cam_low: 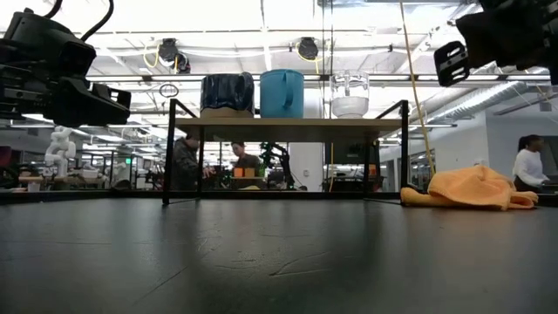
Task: Stack small to large cups/mugs on shelf
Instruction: Return to Home Position
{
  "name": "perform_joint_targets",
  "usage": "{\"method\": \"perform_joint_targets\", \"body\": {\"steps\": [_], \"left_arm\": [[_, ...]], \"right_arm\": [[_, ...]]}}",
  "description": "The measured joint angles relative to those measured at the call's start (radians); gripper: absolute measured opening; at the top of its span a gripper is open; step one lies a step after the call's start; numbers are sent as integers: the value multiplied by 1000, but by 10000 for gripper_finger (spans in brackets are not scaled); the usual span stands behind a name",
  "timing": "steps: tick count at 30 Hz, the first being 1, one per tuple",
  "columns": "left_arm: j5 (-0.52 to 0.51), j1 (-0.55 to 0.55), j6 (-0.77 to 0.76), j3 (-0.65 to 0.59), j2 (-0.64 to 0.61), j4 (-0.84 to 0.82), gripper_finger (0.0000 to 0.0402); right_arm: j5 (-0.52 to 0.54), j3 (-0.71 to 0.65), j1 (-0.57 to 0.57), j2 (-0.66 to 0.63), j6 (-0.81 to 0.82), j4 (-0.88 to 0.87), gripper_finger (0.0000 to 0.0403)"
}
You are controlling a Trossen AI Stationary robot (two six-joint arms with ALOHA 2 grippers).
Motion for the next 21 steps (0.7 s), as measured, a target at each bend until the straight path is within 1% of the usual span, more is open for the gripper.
{"method": "perform_joint_targets", "body": {"steps": [3, 6, 13, 16, 21], "left_arm": [[0, 0, -1, 0, 0, 9, 31], [1, 0, -2, 0, 0, 9, 31], [1, 0, -6, 0, 0, 9, 31], [1, 0, -6, 0, 0, 10, 31], [6, 0, -11, 0, 0, 22, 31]], "right_arm": [[3, -27, 0, -22, -1, 9, 0], [28, -58, 0, -34, 0, 26, 0], [35, -132, 0, -35, 3, 117, 0], [84, -154, 0, -38, 3, 125, 0], [87, -166, 0, -37, 3, 121, 0]]}}
